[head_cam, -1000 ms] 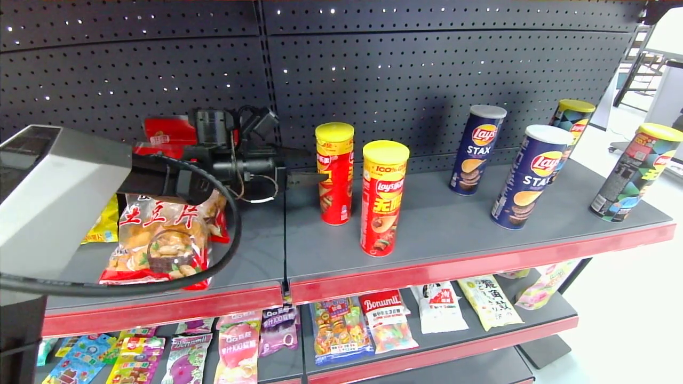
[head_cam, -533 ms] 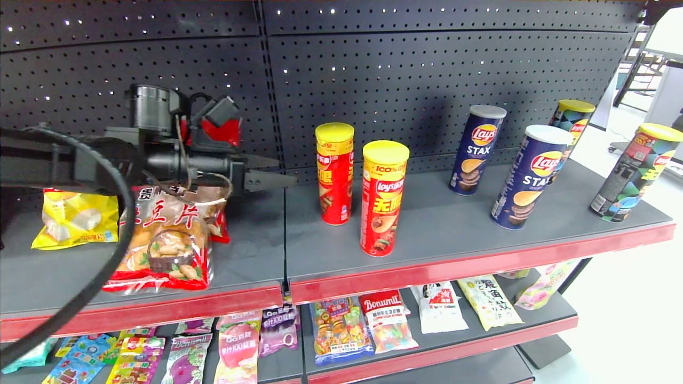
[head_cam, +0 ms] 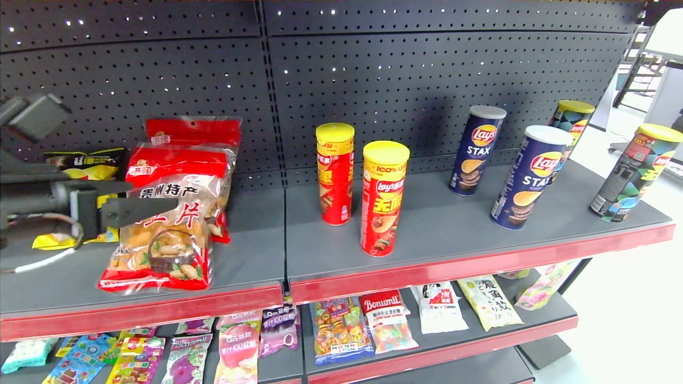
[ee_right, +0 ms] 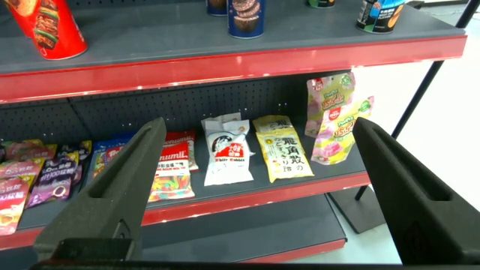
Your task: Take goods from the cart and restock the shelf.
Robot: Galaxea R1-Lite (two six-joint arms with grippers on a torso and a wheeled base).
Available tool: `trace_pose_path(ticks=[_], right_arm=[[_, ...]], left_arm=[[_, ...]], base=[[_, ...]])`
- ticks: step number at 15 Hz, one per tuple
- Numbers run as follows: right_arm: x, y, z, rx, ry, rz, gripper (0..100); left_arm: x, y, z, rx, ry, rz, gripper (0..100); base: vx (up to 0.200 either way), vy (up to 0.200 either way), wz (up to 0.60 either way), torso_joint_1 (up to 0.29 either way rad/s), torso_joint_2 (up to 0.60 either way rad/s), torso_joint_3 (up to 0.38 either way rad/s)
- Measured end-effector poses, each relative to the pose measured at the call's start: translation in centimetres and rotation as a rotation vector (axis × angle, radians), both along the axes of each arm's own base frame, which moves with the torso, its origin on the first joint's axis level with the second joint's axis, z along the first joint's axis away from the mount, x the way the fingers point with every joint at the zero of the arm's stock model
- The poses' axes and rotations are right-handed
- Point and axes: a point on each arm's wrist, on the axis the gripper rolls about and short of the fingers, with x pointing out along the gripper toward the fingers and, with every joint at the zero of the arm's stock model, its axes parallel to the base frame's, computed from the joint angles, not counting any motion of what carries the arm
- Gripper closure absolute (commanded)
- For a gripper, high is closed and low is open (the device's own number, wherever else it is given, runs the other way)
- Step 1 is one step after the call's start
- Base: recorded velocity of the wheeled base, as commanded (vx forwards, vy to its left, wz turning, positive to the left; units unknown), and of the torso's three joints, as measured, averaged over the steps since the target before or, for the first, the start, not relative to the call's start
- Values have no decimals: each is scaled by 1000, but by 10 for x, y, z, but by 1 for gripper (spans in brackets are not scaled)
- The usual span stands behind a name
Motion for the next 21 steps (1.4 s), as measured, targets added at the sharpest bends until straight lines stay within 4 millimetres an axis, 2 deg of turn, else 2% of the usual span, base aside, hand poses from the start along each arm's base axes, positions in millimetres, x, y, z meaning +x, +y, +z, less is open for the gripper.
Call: trace_pose_path(ticks=[2,6,9,13,21], right_arm=[[0,0,0,0,0,0,0],[0,0,0,0,0,0,0],[0,0,0,0,0,0,0],[0,0,0,-2,0,0,0],[0,0,0,0,0,1,0]], left_arm=[[-39,9,-5,16,-20,115,0],[-116,2,-12,20,-173,151,0],[-150,-5,-29,23,-237,147,0],[-171,-5,-43,75,-276,298,0],[-182,-7,-58,78,-289,305,0]], base=[[0,0,0,0,0,0],[0,0,0,0,0,0],[0,0,0,0,0,0],[0,0,0,0,0,0],[0,0,0,0,0,0]])
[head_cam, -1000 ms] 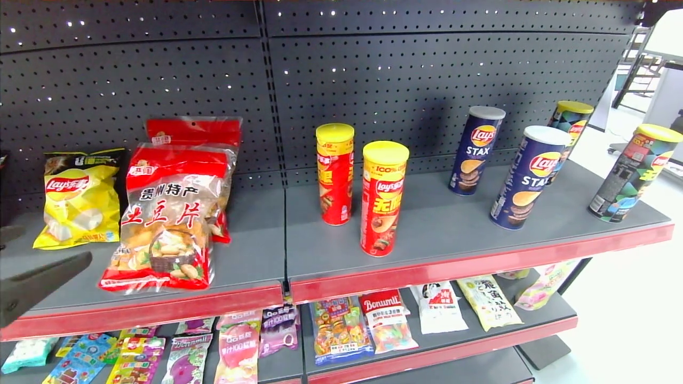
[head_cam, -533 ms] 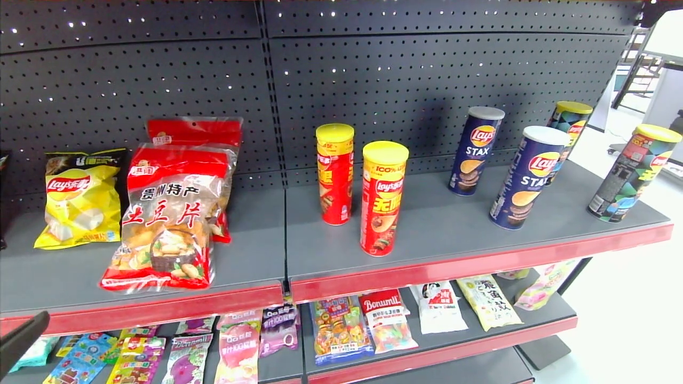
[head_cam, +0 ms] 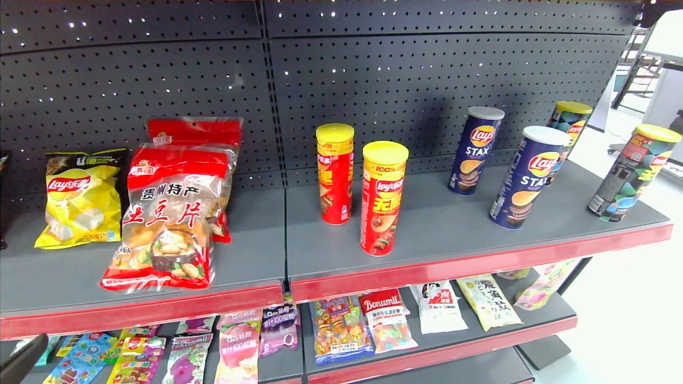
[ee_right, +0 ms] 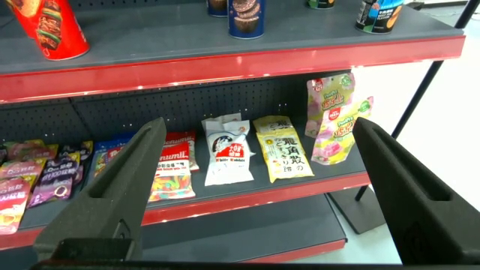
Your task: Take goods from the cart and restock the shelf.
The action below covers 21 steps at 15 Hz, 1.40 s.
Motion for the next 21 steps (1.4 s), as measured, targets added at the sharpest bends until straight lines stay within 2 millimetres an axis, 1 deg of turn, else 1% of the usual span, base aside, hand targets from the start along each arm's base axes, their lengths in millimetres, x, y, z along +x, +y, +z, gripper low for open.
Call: trace_pose_path(ticks=[8,14,16,19,20,21], right_arm=[[0,0,0,-1,0,2,0],[0,0,0,-4,0,10,0],[1,2,0,-48,7,97,0],[2,2,3,-48,24,125,0],[2,2,13,-27,11,128,0],[2,2,29,-3,1,130,0]], left_arm=[[2,0,0,-2,7,-6,0],[-2,0,-1,1,-10,-7,0],[-7,-2,-8,0,-16,-29,0],[-18,-5,-30,-5,-23,-96,0],[-21,-5,-40,-8,-19,-99,0],[-24,-5,-47,-8,-22,-100,0]], base=[[0,0,600,4,4,2],[0,0,0,0,0,0],[0,0,0,0,0,0],[0,0,0,0,0,0],[0,0,0,0,0,0],[0,0,0,0,0,0]])
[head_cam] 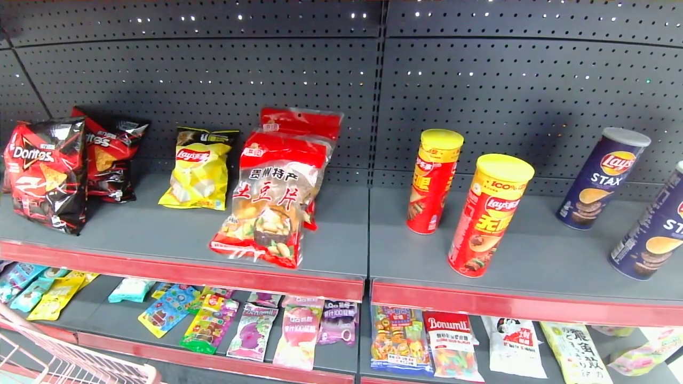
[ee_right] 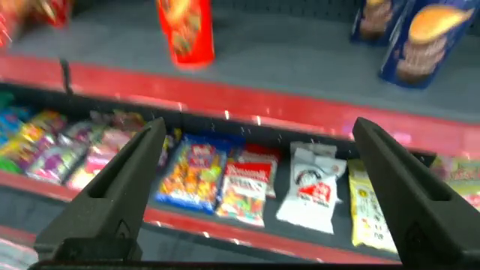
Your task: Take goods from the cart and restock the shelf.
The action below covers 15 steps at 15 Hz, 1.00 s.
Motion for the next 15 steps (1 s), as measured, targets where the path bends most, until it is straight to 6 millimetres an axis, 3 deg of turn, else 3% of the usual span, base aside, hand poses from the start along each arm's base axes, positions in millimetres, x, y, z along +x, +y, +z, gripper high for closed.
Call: trace_pose_path(ticks=[3,6,8,10,13,15], right_arm=[[22,0,68,43,29,-33,0],[82,1,109,64,83,-43,0],[117,10,103,65,118,59,0],[136,18,89,48,217,121,0],[162,27,80,10,243,162,0],[169,29,66,-25,300,171,0]], left_arm=[[-5,2,-27,13,16,135,0],[-8,3,-53,14,3,204,0],[-8,2,-60,-9,-1,173,0],[-9,2,-62,0,-8,176,0],[-9,6,-64,13,-13,326,0],[-9,2,-64,-1,-25,166,0]], base=[[0,0,0,0,0,0],[0,0,0,0,0,0],[0,0,0,0,0,0],[0,0,0,0,0,0],[0,0,0,0,0,0],[0,0,0,0,0,0]])
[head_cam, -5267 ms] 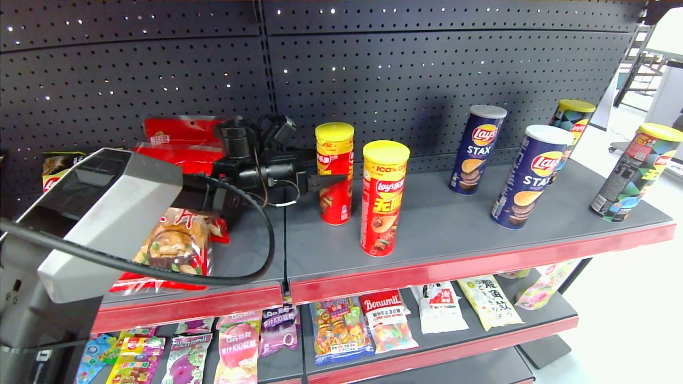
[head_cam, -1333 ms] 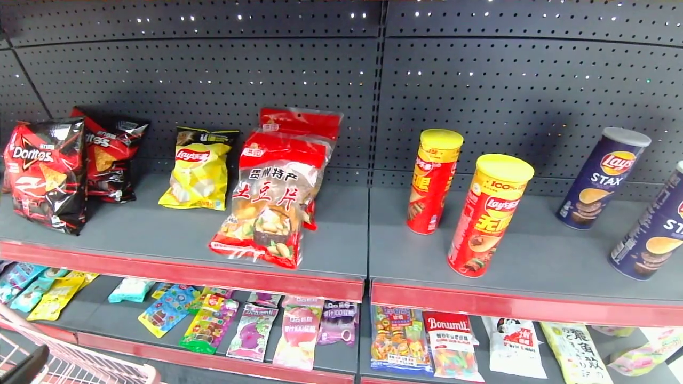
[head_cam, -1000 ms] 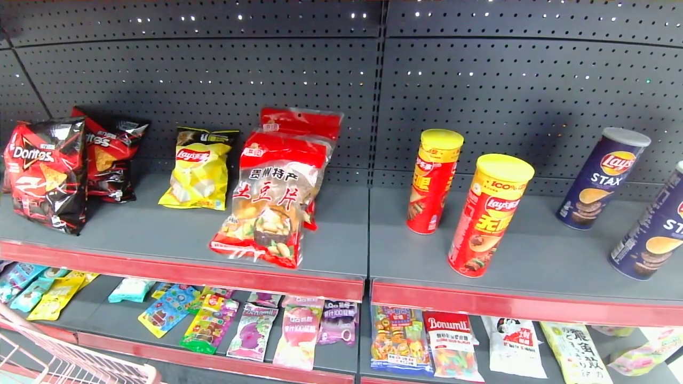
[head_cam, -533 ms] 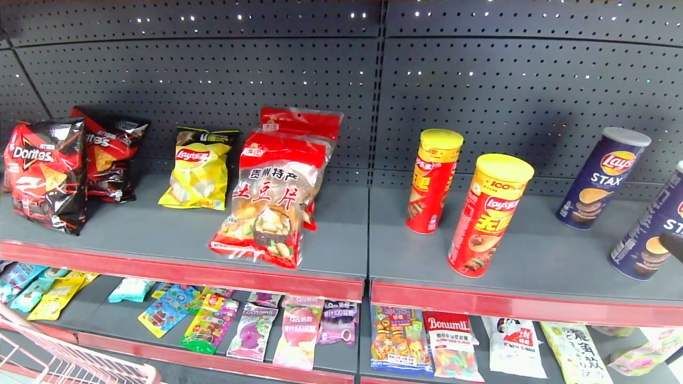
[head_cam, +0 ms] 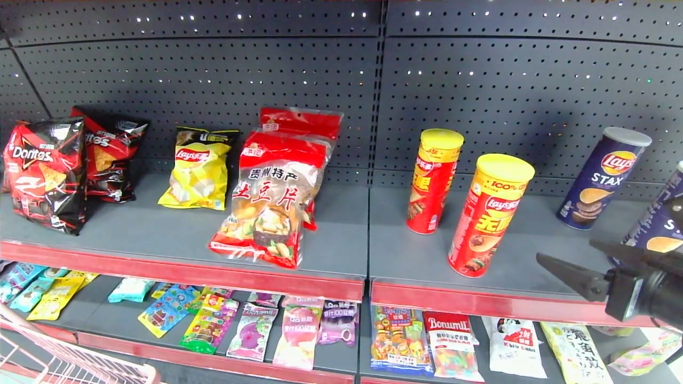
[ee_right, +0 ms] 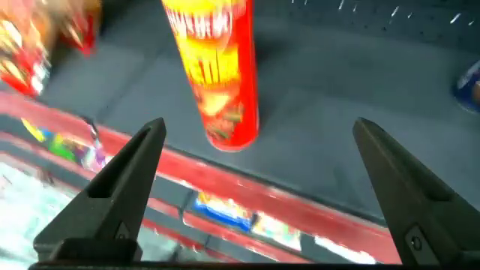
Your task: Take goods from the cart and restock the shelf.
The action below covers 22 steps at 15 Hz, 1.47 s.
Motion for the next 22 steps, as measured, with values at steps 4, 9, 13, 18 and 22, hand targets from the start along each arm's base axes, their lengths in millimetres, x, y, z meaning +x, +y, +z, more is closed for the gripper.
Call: trace_pose_path(ticks=[4,9,13,18,22], right_arm=[[7,2,-22,-22,111,4,0],[21,3,-37,-50,197,-30,0],[30,-1,-42,-63,225,-83,0],[53,-4,-40,-57,207,-117,0],[65,-4,-49,-66,220,-135,0]], left_arm=[[1,-1,-1,2,8,54,0],[1,-1,-1,-56,-3,150,0],[2,-1,-1,-30,-13,128,0],[2,-1,-1,-33,-13,118,0],[2,-1,-1,-31,-14,119,0]], base=[[0,0,0,0,0,0],[0,0,0,0,0,0],[0,0,0,0,0,0],[0,0,0,0,0,0],[0,0,0,0,0,0]])
